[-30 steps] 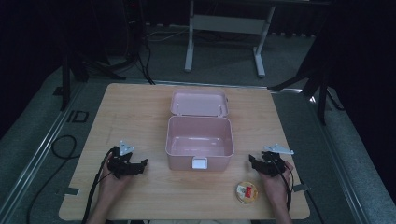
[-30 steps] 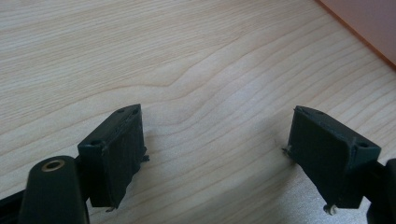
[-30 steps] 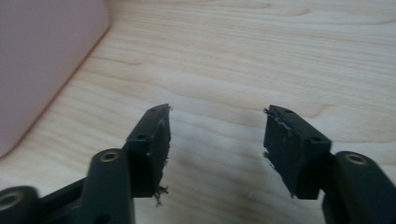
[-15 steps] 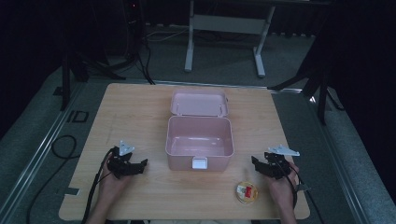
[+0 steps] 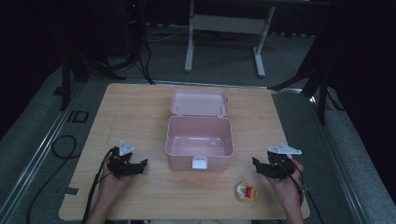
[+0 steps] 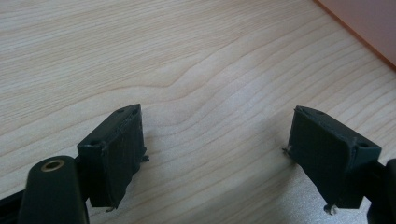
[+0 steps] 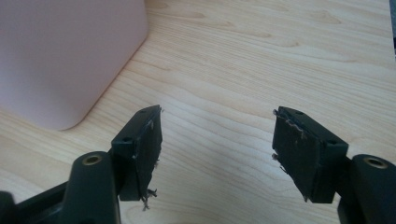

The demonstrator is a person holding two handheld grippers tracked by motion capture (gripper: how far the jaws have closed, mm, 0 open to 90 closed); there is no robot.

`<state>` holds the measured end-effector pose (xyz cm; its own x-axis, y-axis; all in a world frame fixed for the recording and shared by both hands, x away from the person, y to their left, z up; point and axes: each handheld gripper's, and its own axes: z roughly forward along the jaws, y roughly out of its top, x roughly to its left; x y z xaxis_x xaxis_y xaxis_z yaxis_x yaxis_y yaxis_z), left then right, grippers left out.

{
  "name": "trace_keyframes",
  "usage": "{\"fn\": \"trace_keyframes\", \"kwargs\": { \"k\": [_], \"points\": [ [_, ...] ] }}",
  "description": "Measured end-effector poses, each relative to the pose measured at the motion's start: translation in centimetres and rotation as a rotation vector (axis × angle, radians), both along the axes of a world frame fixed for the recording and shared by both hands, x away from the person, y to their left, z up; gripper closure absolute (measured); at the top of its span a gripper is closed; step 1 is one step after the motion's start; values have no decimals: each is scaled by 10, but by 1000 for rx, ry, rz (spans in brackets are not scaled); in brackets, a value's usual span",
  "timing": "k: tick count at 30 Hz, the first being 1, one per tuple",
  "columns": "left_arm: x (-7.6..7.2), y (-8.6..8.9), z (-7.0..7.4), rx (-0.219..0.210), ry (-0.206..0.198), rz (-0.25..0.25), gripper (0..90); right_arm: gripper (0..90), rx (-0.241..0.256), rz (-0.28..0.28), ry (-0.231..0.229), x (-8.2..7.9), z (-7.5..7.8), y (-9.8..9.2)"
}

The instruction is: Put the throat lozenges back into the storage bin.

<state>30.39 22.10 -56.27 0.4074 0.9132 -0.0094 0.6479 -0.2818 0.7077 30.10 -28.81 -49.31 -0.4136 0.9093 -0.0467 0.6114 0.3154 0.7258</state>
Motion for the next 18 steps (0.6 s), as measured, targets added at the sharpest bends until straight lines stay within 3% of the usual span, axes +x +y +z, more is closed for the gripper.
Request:
{"fn": "trace_keyframes", "kwargs": {
  "k": [6, 9, 18],
  "points": [
    [0, 0, 0, 0, 0, 0, 189, 312, -20, 20, 14, -1, 6, 1],
    [0, 0, 0, -1, 0, 0, 190, 370, -28, 42, 28, -3, 8, 1],
    [-1, 0, 0, -2, -2, 1, 190, 398, -56, 75, 65, -8, 11, 2]
  ]
}}
